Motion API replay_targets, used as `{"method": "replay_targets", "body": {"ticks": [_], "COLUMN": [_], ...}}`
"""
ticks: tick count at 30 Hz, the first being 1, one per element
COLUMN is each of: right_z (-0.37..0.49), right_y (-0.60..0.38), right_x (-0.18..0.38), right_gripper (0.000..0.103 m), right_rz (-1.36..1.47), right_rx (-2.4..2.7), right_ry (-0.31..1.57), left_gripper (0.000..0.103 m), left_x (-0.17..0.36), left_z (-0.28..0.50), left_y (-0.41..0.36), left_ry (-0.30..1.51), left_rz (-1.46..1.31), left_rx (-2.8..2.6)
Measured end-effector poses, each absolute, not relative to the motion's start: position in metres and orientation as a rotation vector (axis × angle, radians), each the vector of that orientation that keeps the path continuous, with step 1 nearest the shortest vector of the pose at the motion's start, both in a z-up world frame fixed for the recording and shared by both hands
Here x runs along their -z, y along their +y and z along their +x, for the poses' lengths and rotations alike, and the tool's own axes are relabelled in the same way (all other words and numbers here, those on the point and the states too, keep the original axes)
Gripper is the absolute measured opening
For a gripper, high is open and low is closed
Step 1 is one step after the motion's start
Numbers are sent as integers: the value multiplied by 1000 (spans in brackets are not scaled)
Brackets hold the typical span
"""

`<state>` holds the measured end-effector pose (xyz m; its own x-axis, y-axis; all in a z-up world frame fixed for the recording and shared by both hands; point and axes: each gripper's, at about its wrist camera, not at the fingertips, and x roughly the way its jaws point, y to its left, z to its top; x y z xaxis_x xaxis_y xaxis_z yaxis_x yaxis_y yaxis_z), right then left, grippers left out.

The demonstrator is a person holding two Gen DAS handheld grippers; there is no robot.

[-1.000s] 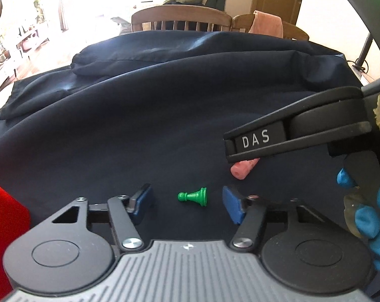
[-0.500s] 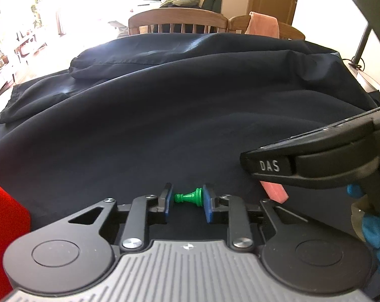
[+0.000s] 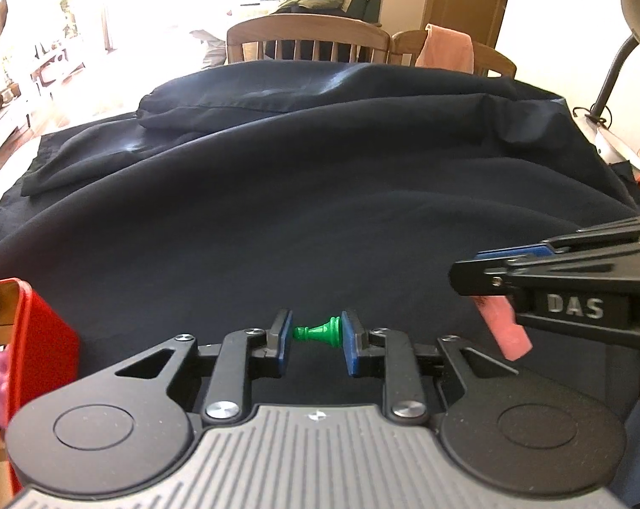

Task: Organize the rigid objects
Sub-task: 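Lift and carry the green pawn and pink stick over the tin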

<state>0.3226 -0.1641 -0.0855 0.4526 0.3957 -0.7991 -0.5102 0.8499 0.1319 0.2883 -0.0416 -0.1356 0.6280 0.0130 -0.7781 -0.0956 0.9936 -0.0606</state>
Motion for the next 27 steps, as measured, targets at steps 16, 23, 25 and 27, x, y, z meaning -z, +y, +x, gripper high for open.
{"method": "replay_targets", "body": {"ticks": [16, 23, 25, 27], "right_z": [277, 253, 247, 241], "right_y": [-179, -165, -159, -152], "right_x": [39, 22, 18, 15], "right_gripper": [14, 14, 14, 14], "right_rz": [-72, -73, -71, -73], "right_rx": [-634, -672, -680, -687], "right_ry": [912, 892, 886, 882], "left_gripper": [24, 24, 24, 24], "left_x": [96, 78, 73, 68], "left_z": [241, 217, 209, 202], "left_y": [-28, -4, 5, 15], "left_ry": [871, 870, 868, 865], "left_rz": [-176, -216, -222, -227], "left_rx": [-57, -75, -79, -84]}}
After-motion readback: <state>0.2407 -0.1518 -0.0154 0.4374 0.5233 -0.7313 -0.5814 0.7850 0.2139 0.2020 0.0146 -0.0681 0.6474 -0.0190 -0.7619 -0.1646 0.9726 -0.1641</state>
